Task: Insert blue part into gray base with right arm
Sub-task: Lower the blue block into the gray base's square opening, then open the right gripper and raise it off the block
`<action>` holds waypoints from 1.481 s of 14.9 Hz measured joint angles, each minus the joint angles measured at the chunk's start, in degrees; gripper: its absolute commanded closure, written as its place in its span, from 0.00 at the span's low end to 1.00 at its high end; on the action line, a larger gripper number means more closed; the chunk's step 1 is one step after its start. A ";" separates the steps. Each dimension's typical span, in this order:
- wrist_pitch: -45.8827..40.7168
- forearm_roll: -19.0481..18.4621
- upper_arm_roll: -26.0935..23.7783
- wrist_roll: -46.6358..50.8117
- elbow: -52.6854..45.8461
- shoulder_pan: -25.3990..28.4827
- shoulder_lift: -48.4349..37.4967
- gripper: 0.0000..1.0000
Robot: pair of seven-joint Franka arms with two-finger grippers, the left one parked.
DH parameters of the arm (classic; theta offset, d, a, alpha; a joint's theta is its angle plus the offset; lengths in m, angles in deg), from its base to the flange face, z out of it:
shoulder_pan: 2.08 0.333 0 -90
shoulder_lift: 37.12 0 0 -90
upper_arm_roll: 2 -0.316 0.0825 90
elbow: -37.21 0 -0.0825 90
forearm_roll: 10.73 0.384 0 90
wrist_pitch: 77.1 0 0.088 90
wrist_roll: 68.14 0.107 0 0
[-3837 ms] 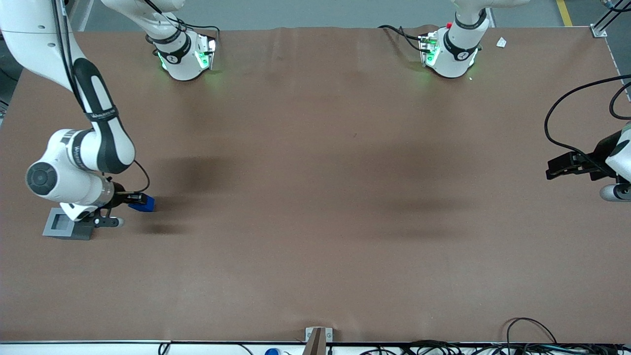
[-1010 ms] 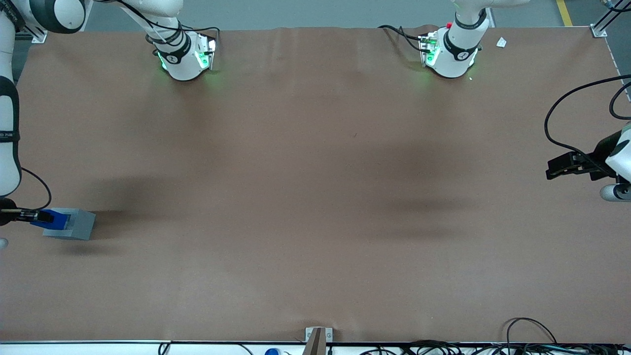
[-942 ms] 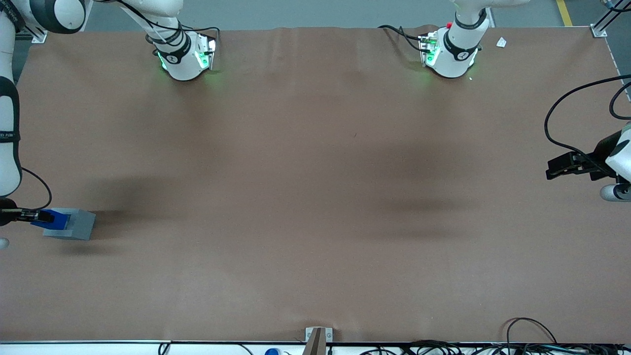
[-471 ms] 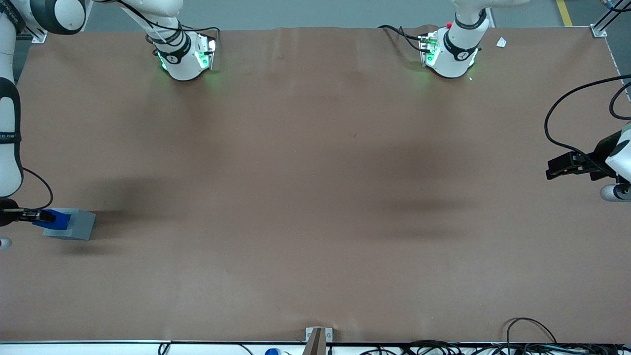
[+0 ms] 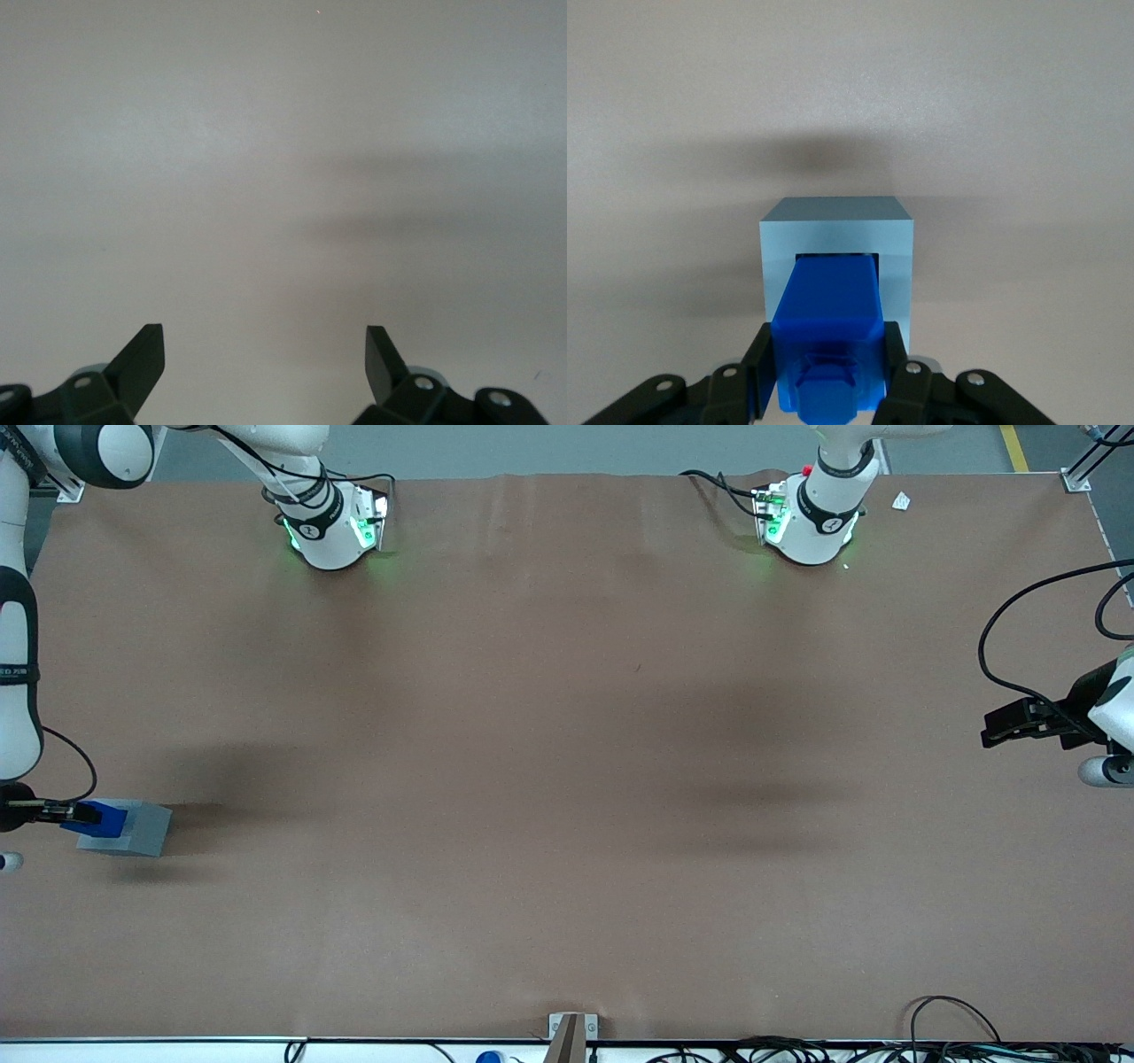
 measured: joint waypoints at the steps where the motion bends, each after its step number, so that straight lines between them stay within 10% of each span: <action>1: 0.00 0.00 0.00 0.00 0.00 0.00 0.10 0.90; 12: 0.06 0.00 0.00 0.00 0.00 -0.02 1.11 0.80; 18: 0.05 0.00 0.00 0.00 -0.04 -0.04 1.30 0.15; 22: 0.10 0.00 0.02 0.00 -0.04 -0.17 2.00 0.03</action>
